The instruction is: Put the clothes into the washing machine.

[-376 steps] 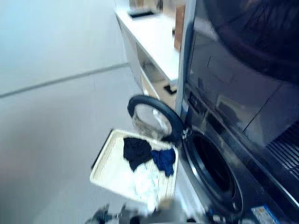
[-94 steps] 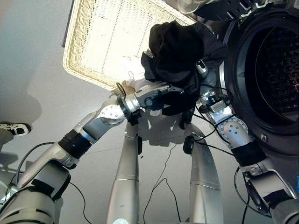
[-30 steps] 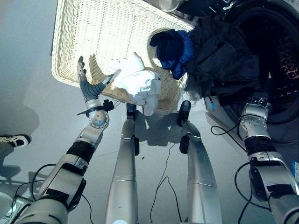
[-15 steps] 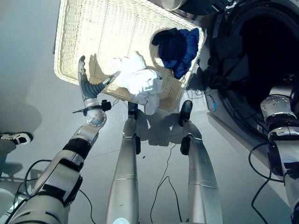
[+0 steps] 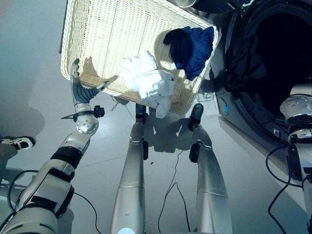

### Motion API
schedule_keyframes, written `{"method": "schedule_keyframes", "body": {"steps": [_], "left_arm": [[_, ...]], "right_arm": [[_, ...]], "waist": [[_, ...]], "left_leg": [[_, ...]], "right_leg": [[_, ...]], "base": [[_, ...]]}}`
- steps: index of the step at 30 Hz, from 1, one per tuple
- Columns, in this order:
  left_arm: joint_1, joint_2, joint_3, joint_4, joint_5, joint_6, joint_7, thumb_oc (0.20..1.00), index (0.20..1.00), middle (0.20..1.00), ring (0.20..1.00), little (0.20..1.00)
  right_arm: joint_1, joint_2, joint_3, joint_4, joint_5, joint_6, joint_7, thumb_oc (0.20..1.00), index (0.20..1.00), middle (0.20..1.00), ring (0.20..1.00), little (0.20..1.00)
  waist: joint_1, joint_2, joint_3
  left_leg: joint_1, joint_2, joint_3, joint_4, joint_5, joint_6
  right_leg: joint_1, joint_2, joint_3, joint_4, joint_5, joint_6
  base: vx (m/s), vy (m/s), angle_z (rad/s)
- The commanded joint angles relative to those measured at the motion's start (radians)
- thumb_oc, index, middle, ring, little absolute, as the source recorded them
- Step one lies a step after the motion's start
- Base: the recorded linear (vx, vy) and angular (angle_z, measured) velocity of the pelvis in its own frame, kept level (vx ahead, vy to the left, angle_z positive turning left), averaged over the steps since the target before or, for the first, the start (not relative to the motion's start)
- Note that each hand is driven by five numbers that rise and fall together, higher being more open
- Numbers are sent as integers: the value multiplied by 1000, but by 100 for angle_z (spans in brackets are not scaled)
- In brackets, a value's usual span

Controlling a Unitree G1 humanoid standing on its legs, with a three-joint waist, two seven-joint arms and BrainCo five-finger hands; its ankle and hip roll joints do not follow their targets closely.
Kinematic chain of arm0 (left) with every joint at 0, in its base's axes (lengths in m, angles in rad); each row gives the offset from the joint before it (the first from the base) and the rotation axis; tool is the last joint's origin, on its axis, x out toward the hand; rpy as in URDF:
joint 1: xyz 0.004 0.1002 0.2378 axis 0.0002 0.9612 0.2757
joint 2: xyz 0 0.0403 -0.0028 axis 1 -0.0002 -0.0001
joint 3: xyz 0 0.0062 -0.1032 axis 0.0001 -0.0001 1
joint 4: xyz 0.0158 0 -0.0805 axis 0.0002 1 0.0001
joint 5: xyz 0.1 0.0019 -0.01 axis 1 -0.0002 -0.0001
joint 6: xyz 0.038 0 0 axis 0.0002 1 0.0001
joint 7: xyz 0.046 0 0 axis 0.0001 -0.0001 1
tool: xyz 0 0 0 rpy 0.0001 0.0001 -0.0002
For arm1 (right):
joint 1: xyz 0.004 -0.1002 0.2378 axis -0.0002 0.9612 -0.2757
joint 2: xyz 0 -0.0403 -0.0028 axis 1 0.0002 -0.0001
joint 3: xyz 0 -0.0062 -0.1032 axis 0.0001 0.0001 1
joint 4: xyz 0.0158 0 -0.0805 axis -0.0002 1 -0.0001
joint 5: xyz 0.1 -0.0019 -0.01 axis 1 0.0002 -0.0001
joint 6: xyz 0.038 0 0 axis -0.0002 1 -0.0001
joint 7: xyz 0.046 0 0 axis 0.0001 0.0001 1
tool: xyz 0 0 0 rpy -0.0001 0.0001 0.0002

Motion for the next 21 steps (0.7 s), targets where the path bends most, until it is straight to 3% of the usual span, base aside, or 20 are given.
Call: {"method": "schedule_keyframes", "body": {"steps": [1,4,6,7,8,10,13,14,15,17,18,21], "left_arm": [[-17,-30,31,-2,17,-25,22,1000,1000,1000,1000,1000],[-39,-29,7,-2,18,-32,22,1000,1000,1000,1000,1000],[-41,-30,5,-2,20,-32,24,1000,1000,1000,1000,1000],[-45,-33,-8,1,22,-38,29,1000,1000,1000,1000,1000],[-52,-36,-21,-2,22,-37,38,1000,1000,1000,1000,1000],[-59,-37,-31,-11,21,-30,49,1000,1000,1000,1000,1000],[-70,-29,-35,-21,14,-20,45,1000,1000,1000,1000,1000],[-82,-20,-35,-17,2,-18,32,1000,1000,1000,1000,1000],[-91,-16,-36,-14,-7,-17,25,1000,1000,1000,1000,1000],[-104,-11,-44,-10,-18,-17,20,1000,1000,1000,1000,1000],[-119,1,-51,-3,-29,-20,7,1000,1000,1000,1000,1000],[-130,15,-55,-5,-29,-23,0,1000,1000,1000,1000,1000]], "right_arm": [[-36,-305,69,-37,-188,3,-67,1000,1000,1000,1000,1000],[-79,-311,135,13,-301,108,-224,1000,1000,1000,1000,1000],[-85,-315,142,27,-308,114,-248,1000,1000,1000,1000,1000],[-108,-324,159,64,-389,159,-341,1000,1000,1000,1000,1000],[-135,-336,195,88,-518,243,-418,1000,1000,1000,1000,1000],[-170,-342,281,49,-723,479,-439,1000,1000,1000,1000,1000],[-222,-350,389,54,-829,696,-370,1000,1000,1000,1000,1000],[-266,-356,473,88,-896,814,-304,1000,1000,1000,1000,1000],[-293,-359,525,115,-904,870,-258,1000,1000,1000,1000,1000],[-317,-354,582,170,-1018,908,-231,1000,1000,1000,1000,1000],[-335,-353,644,166,-1096,959,-199,1000,1000,1000,1000,1000],[-355,-337,718,150,-1179,1025,-139,1000,1000,1000,1000,1000]], "waist": [[-36,16,-21],[-31,22,-21],[-31,22,-21],[-28,26,-21],[-28,30,-21],[-30,33,-21],[-26,31,-21],[-25,32,-21],[-24,33,-21],[-22,36,-21],[-22,35,-21],[-16,33,-21]], "left_leg": [[40,-60,-47,40,-80,43],[37,-63,-46,47,-84,45],[36,-62,-45,47,-84,45],[35,-60,-45,44,-83,45],[29,-59,-42,49,-82,46],[21,-63,-41,58,-83,51],[16,-63,-41,57,-82,53],[17,-61,-41,51,-78,54],[17,-60,-40,48,-75,56],[12,-58,-39,46,-71,56],[8,-59,-39,42,-68,58],[4,-60,-41,35,-65,61]], "right_leg": [[55,33,-92,-19,24,40],[52,30,-92,-22,25,40],[53,29,-93,-22,25,40],[53,27,-95,-21,24,42],[49,26,-96,-17,24,43],[40,27,-92,-12,26,44],[38,29,-91,-16,26,43],[37,30,-93,-17,26,41],[36,30,-94,-17,25,40],[33,30,-97,-17,26,39],[31,30,-100,-18,27,39],[30,30,-108,-26,27,39]], "base": [[0,0,0],[-2,1,1],[0,0,0],[0,0,0],[0,0,0],[0,0,0],[0,0,0],[0,0,0],[0,0,0],[-6,-19,0],[-21,-44,0],[-17,-27,2]]}}
